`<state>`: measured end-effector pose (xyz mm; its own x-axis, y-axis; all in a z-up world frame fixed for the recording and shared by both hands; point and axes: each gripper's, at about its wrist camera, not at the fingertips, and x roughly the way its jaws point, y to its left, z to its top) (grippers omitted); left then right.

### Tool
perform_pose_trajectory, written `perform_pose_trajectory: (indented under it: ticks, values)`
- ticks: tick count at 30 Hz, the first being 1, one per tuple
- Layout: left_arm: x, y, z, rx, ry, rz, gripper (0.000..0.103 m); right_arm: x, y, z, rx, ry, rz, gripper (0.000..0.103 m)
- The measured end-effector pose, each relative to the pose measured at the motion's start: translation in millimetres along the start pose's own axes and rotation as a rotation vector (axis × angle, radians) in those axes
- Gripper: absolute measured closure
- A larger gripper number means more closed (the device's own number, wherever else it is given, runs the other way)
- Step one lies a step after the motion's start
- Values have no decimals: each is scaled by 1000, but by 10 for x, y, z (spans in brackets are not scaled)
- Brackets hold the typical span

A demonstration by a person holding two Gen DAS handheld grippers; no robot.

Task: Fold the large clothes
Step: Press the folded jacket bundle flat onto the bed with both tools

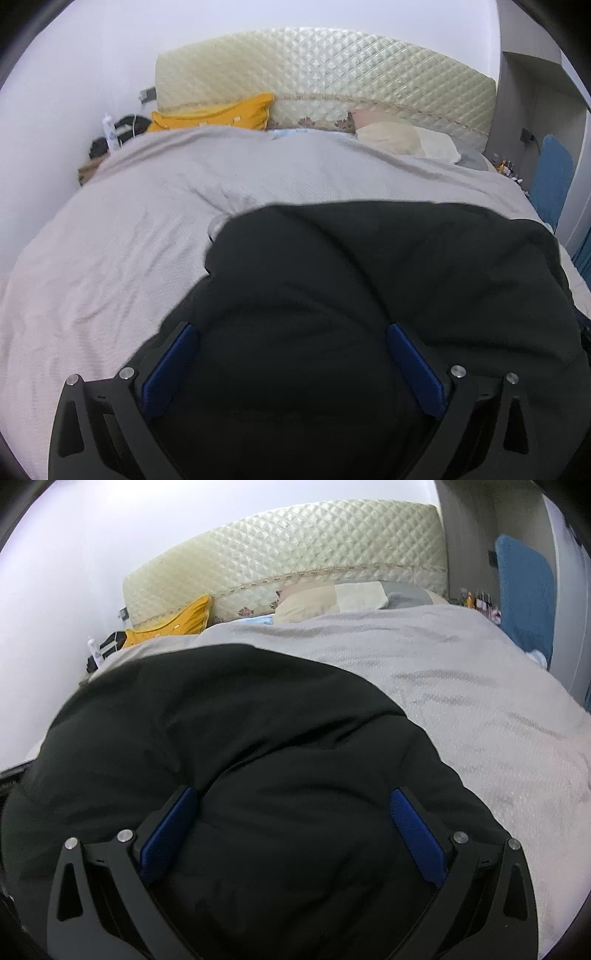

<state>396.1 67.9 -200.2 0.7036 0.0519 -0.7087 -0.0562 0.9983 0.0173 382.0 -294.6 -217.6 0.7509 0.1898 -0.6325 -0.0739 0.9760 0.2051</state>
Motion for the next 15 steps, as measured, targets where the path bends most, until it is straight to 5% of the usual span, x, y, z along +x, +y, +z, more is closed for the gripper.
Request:
perform_pose_trajectory:
  ticks: [6, 15]
  values:
    - [-580, -34, 69, -1, -51, 28, 0, -440, 169, 139, -46, -30, -49, 0]
    - [-1857, -128, 219, -25, -146, -20, 0, -1453, 401, 321, -4, -132, -2, 0]
